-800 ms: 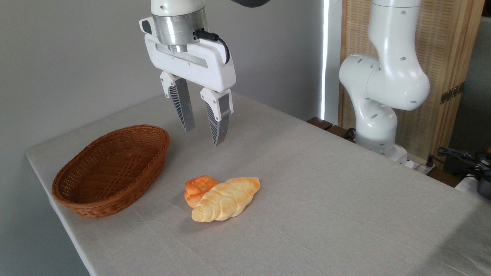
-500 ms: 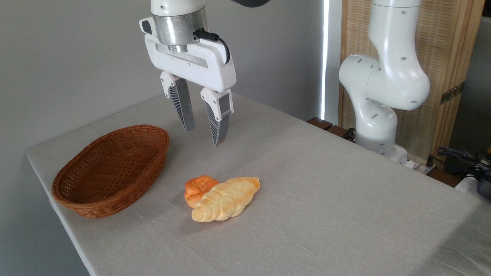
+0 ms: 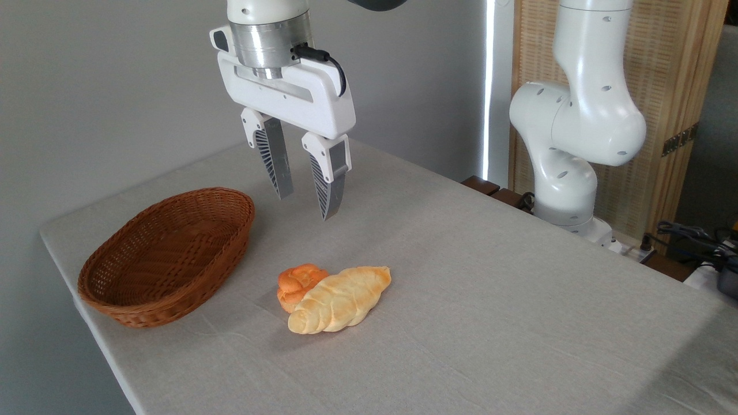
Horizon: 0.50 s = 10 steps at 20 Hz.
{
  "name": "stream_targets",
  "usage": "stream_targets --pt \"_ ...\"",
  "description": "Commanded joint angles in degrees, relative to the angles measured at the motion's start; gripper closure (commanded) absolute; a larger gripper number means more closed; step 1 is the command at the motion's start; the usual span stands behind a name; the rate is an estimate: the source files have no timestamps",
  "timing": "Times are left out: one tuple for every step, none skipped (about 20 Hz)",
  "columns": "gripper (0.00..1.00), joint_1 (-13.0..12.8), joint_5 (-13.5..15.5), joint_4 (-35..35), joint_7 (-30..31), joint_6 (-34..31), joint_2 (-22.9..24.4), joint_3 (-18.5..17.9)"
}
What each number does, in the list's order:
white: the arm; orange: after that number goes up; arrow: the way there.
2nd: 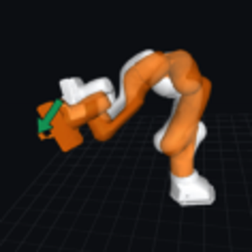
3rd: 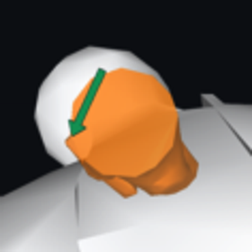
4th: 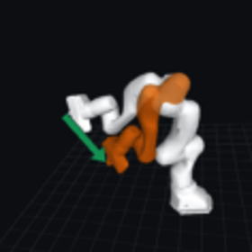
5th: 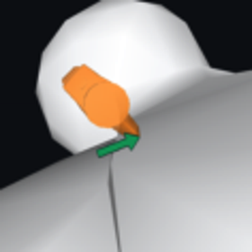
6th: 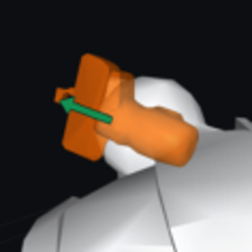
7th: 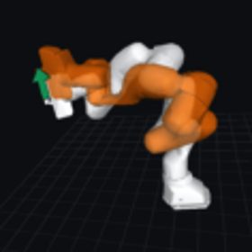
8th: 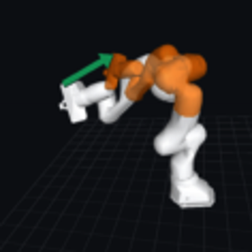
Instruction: Put bread into the basket
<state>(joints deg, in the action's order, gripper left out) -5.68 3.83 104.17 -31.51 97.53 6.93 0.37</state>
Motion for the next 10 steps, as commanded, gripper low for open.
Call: stream_targets --pt "0.00 0.58 1.18 -1.07 -1.80 -0.77 -0.34 -0.11" --pt "0.00 0.58 1.18 -0.90 -1.80 -0.68 -0.16 -0.19" --pt "0.00 0.58 1.10 -0.38 -1.80 -0.59 -0.07 -0.20" --pt "0.00 0.49 1.09 0.33 -1.88 -0.33 -0.16 -0.20" --pt "0.00 0.49 0.83 1.55 -1.88 0.80 -0.16 -0.20" --pt "0.00 0.40 0.83 3.13 -1.88 2.90 -0.07 -0.20" --pt "0.00 0.40 0.83 4.45 -1.88 4.67 0.10 -0.20" --pt "0.00 0.40 0.74 5.33 -1.88 5.73 0.19 -0.20" --pt "0.00 0.40 0.57 6.04 -1.88 6.43 0.19 -0.20" --pt "0.00 0.49 0.39 6.74 -1.88 7.31 0.19 -0.20"
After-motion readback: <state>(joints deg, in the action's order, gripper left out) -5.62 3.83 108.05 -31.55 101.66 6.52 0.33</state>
